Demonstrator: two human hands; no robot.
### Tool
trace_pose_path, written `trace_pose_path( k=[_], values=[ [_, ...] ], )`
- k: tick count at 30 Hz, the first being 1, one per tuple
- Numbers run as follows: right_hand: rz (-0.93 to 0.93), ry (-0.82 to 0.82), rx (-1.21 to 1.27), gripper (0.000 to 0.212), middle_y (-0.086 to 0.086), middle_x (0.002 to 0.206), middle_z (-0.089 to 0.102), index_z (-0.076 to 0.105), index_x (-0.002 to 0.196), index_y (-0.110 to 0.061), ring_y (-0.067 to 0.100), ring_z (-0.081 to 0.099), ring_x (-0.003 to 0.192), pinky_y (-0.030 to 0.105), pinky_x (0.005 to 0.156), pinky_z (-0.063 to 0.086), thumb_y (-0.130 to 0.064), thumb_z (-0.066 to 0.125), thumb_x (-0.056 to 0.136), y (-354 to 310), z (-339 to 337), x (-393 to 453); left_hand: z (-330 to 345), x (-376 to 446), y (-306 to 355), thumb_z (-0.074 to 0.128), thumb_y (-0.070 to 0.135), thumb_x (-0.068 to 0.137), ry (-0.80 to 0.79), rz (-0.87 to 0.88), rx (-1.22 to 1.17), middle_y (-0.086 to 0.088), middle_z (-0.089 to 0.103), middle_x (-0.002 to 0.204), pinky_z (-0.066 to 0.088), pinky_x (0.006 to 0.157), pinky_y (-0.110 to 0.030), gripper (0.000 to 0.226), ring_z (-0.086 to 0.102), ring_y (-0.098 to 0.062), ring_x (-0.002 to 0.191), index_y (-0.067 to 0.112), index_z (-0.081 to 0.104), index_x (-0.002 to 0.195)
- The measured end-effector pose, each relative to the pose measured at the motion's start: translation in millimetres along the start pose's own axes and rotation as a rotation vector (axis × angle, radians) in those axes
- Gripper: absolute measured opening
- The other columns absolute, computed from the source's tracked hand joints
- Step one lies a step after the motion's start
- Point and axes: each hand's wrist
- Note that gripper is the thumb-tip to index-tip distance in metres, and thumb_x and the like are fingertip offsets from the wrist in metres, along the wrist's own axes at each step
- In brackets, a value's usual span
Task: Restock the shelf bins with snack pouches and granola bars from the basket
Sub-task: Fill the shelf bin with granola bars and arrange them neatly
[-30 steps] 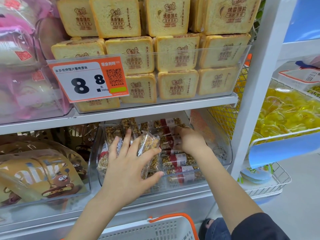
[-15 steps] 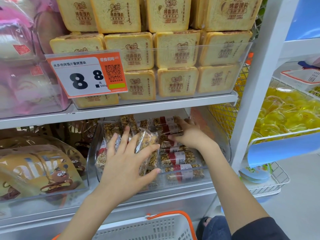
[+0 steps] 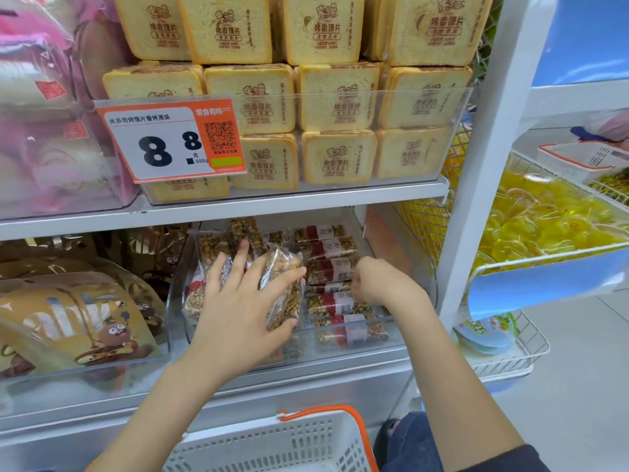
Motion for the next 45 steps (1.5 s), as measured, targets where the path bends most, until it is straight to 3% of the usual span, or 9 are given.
trace_pose_path(
  k=[12, 15, 18, 23, 26, 32, 38, 42, 45],
  values=[
    [0.087, -0.210, -0.161, 0.024, 0.006, 0.081, 0.052, 0.052, 0.110, 0.000, 0.019, 0.049, 0.067, 0.025, 0.049, 0.035, 0.008, 0.040, 0.090, -3.3, -0.3, -4.4, -0.7, -0.8, -0.5, 0.041, 0.057, 0.072, -0.003, 0.002, -0.021, -0.011, 0.054, 0.134, 0.014, 0.109, -0.053, 0.064, 0.032, -0.038, 0.137, 0.048, 0.036, 0.135],
    [0.108, -0.035, -0.120, 0.015, 0.008, 0.080, 0.055, 0.054, 0.098, -0.003, 0.025, 0.054, 0.076, 0.030, 0.057, 0.043, 0.005, 0.045, 0.089, -1.2, -4.3, -8.3, -0.9, -1.0, -1.5, 0.042, 0.056, 0.071, -0.010, 0.004, -0.019, -0.011, 0.053, 0.135, 0.013, 0.110, -0.052, 0.068, 0.031, -0.038, 0.137, 0.047, 0.033, 0.138],
    [-0.057, 0.251, 0.181, 0.015, 0.009, 0.093, 0.064, 0.059, 0.104, -0.006, 0.024, 0.062, 0.079, 0.032, 0.067, 0.052, -0.007, 0.052, 0.091, -11.9, -8.2, -14.0, -1.8, -1.2, -1.2, 0.041, 0.058, 0.071, 0.005, -0.008, -0.038, -0.009, 0.050, 0.139, 0.012, 0.112, -0.051, 0.084, 0.028, -0.035, 0.140, 0.038, 0.015, 0.148],
    [-0.283, -0.275, 1.022, 0.041, -0.012, 0.103, 0.054, 0.043, 0.135, -0.021, 0.014, 0.069, 0.083, 0.031, 0.070, 0.060, -0.036, 0.050, 0.097, -55.6, -16.5, -41.7, -3.0, -1.1, 1.4, 0.048, 0.059, 0.067, 0.032, -0.095, -0.145, -0.009, 0.035, 0.150, 0.001, 0.115, -0.041, 0.115, 0.017, -0.023, 0.144, 0.020, -0.027, 0.144],
    [-0.298, -0.258, 0.989, 0.041, -0.013, 0.104, 0.052, 0.046, 0.124, -0.024, 0.013, 0.065, 0.088, 0.034, 0.071, 0.060, -0.048, 0.055, 0.091, -66.9, -6.3, -44.4, -3.1, -1.0, 2.2, 0.038, 0.060, 0.065, 0.020, -0.097, -0.130, -0.010, 0.037, 0.149, 0.000, 0.114, -0.040, 0.109, 0.021, -0.023, 0.143, 0.015, -0.015, 0.148],
    [-0.148, 0.057, 1.187, 0.024, 0.010, 0.105, 0.062, 0.055, 0.099, -0.015, 0.024, 0.066, 0.092, 0.043, 0.080, 0.058, -0.014, 0.069, 0.079, -48.7, -6.0, -23.4, -4.4, -1.2, -3.7, 0.033, 0.075, 0.074, -0.036, -0.023, -0.064, -0.003, 0.042, 0.146, 0.004, 0.113, -0.047, 0.085, 0.019, -0.026, 0.144, 0.020, 0.039, 0.138],
    [-0.333, -0.138, 1.801, 0.026, 0.014, 0.106, 0.054, 0.044, 0.079, -0.012, 0.026, 0.058, 0.102, 0.037, 0.087, 0.043, 0.014, 0.042, 0.080, -37.8, -3.6, -24.6, 2.9, -1.0, -4.8, 0.029, 0.059, 0.089, 0.036, 0.039, 0.027, -0.007, 0.054, 0.135, 0.017, 0.107, -0.054, 0.054, 0.037, -0.037, 0.134, 0.022, 0.067, 0.097],
    [-0.273, -0.150, 1.383, 0.024, 0.010, 0.114, 0.059, 0.056, 0.110, -0.014, 0.022, 0.061, 0.098, 0.035, 0.082, 0.054, -0.014, 0.064, 0.088, -22.6, -6.4, -22.2, 1.7, 0.2, -5.9, 0.031, 0.057, 0.086, 0.045, 0.054, 0.043, -0.008, 0.057, 0.133, 0.017, 0.105, -0.053, 0.051, 0.042, -0.039, 0.131, 0.023, 0.068, 0.096],
    [-0.286, -0.131, 0.838, 0.024, 0.008, 0.104, 0.069, 0.068, 0.096, -0.018, 0.019, 0.066, 0.093, 0.034, 0.083, 0.056, -0.037, 0.072, 0.082, -3.0, -14.5, -21.3, 2.0, 1.1, -4.8, 0.034, 0.059, 0.083, 0.031, 0.047, 0.052, -0.007, 0.057, 0.132, 0.017, 0.105, -0.054, 0.049, 0.041, -0.038, 0.131, 0.027, 0.067, 0.095]
  ],
)
Point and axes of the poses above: each hand's wrist, its own x-axis towards the middle knuckle, its own z-axis out of the palm, y = z × x
